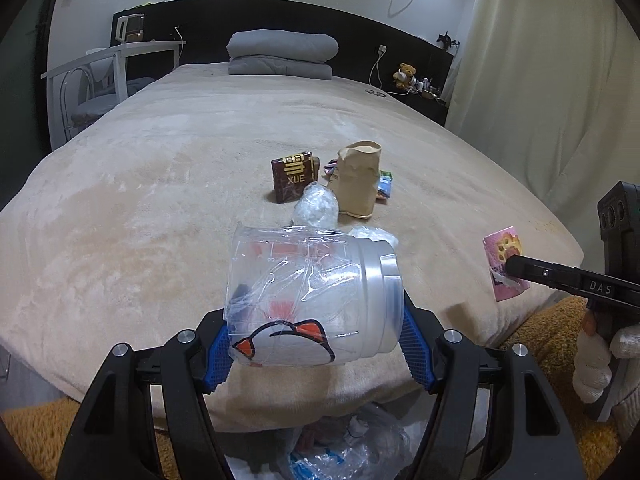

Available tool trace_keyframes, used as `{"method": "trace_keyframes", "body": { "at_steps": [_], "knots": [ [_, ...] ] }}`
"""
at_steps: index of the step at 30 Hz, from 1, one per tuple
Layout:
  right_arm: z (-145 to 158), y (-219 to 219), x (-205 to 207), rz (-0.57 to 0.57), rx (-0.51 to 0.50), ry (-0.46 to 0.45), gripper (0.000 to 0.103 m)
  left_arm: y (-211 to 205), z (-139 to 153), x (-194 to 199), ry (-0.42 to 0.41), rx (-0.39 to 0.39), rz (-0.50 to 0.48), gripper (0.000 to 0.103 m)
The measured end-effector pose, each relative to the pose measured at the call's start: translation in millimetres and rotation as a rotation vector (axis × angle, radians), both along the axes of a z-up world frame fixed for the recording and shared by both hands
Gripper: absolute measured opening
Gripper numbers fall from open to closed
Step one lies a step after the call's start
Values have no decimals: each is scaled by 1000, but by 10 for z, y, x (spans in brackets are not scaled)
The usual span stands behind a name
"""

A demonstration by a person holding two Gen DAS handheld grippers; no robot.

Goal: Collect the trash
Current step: 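Carry both held items down over the floor trash bag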

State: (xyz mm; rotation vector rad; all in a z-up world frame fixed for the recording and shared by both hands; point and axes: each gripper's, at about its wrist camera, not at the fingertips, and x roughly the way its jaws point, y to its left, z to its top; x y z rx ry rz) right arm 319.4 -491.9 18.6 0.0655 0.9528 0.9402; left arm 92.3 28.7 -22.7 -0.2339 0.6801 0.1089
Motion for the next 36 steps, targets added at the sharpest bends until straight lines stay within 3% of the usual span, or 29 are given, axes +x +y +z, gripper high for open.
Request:
{"method": "trace_keyframes", "body": {
  "at_steps": [19,36],
  "knots": [
    [-129,-243,-580,27,-9,13,34,-562,-260,-380,46,-58,-99,68],
    [-529,-269,-850,12,-166,108,34,-792,-716,-414,230,-134,-101,68]
  ]
}}
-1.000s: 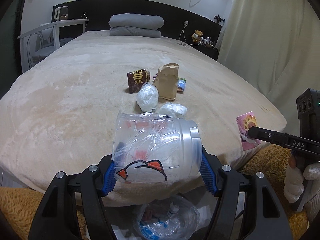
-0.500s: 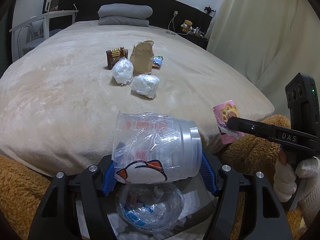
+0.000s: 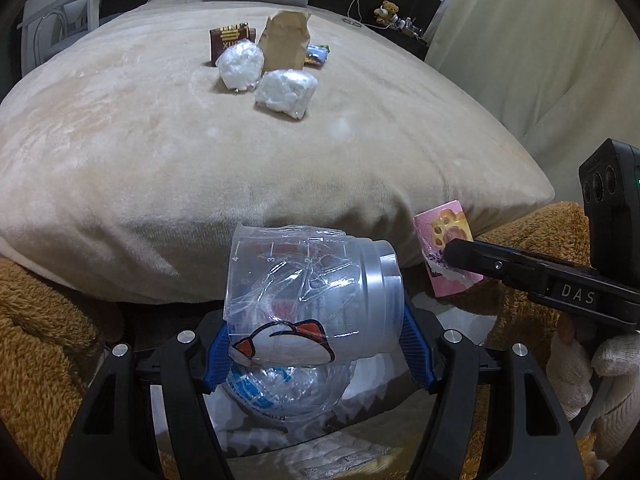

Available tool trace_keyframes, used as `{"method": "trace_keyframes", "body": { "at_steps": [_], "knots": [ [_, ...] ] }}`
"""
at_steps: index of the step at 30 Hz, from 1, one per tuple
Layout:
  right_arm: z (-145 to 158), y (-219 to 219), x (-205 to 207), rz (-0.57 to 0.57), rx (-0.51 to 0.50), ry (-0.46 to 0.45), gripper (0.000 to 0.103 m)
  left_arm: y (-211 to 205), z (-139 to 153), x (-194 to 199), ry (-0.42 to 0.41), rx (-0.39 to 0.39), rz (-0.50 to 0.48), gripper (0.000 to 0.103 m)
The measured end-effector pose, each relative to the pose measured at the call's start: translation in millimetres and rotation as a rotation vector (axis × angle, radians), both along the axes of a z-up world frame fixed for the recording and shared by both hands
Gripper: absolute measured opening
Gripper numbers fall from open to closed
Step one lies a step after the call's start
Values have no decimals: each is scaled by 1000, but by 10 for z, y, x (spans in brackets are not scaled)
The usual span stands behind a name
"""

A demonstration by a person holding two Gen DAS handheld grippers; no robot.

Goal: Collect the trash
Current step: 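Carry both held items down over the floor trash bag, then open both tools to release the box and cup into the bag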

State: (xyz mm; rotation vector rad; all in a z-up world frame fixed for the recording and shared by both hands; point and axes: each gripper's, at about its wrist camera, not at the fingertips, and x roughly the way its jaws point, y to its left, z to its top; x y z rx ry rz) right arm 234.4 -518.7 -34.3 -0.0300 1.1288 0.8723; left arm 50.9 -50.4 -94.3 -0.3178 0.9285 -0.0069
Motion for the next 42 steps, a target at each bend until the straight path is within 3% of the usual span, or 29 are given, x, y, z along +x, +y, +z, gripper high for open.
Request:
{"method": "trace_keyframes", "body": {
  "at_steps": [4,13,25,40,42],
  "knots": [
    [-137,39,19,-10,-58,31,34,-37,-115,39,60,6,-4,68],
    [-439,99,83,-22,-155,140,34,29,-411,128,187,-68,4,68],
    [-744,232,71,13,-273,234,34,72,-737,242,344,-113,26,68],
    [-857,332,33,34,-335,277,35,72,-880,263,427,-129,20,68],
    [-862,316,43,24,-331,279,40,26,-870,273,429,-121,-6,68]
  ]
}}
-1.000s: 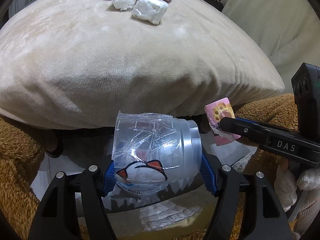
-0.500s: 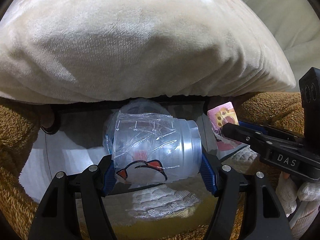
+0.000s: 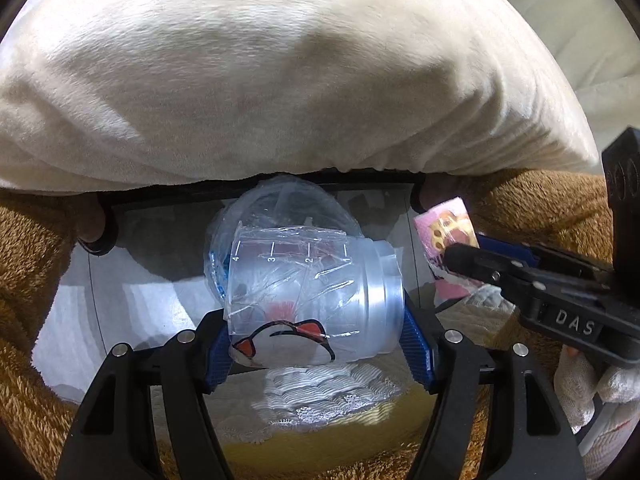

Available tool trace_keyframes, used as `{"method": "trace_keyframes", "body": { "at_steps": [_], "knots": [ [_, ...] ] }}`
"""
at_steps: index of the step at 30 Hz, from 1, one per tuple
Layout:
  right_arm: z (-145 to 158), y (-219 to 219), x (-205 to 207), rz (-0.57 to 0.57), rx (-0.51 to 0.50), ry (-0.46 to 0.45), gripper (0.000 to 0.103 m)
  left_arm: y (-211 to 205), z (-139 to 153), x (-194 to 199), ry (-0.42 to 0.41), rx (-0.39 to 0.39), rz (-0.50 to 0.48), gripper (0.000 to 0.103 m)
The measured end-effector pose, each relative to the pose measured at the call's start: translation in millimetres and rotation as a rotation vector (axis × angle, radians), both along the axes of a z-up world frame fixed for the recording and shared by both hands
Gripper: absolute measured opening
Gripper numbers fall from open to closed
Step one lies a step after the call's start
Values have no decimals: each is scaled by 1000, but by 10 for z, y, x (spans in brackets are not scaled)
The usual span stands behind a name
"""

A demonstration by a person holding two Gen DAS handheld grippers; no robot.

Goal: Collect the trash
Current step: 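Open both tools to release the box and cup into the bag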

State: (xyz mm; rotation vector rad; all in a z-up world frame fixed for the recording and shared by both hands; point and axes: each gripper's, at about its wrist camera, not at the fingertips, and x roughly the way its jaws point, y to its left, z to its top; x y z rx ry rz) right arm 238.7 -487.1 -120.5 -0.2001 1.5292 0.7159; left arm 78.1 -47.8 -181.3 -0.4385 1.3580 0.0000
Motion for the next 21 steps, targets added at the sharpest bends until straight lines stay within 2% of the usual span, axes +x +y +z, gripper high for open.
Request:
{"method": "trace_keyframes", "body": {
  "at_steps": [2,15,21],
  "knots": [
    [0,-16,17,-16,-2,-2,46,-28,10,-3,0,41,-6,79],
    [78,-43,29,-22,28,-24,46,41,91,-19,-37,56,19,79],
    [205,-106,1,-30,56,-71,46,58,245,-71,-110,55,25,79]
  ]
}}
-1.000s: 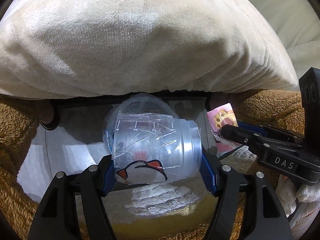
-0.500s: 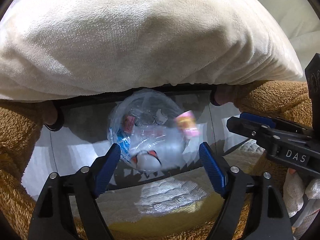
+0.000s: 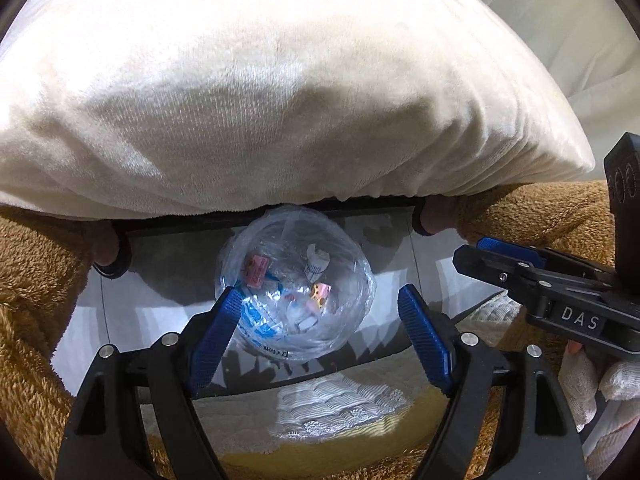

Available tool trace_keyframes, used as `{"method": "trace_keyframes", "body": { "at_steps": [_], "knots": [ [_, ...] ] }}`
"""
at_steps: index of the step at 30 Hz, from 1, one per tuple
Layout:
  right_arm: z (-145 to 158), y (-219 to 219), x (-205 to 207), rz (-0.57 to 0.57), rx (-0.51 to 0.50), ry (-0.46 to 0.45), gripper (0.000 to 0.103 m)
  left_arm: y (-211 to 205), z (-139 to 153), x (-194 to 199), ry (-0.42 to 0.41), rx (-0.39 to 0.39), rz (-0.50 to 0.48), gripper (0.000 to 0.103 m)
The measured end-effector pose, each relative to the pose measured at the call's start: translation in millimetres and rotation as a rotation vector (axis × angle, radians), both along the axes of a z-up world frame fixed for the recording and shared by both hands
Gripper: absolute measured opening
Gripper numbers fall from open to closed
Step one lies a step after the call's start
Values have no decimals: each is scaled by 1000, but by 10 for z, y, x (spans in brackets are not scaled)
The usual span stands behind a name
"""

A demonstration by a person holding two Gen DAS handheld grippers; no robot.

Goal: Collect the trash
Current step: 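Open both tools to release the box and cup into the bag, then grasp a white plastic bag with the right tool while the left tool grasps another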

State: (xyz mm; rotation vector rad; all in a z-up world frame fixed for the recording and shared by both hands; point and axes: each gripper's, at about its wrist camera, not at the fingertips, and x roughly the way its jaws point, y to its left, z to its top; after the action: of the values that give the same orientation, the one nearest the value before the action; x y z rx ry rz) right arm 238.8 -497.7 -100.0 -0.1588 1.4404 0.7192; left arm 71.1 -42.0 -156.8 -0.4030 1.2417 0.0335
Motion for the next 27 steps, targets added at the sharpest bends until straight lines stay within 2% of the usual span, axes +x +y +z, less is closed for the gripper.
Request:
{"method": "trace_keyframes", "body": {
  "at_steps": [5,11,15,19,27],
  "knots": [
    [184,-96,3,-5,92,-41,46,33,181,-57,-84,6,11,79],
    [463,-185,31,-16,198,-137,46,113,485,-127,-230,-5,24,79],
    [678,-221,100,-15,269,-203,46,174,675,-118,-311,20,22,79],
    [841,-169,187,5,304,-252,46,243,861,-24,-359,74,10,79],
    [1134,129,450,102,348,-373,46,524,1213,227,-434,112,-4,79]
  ]
}}
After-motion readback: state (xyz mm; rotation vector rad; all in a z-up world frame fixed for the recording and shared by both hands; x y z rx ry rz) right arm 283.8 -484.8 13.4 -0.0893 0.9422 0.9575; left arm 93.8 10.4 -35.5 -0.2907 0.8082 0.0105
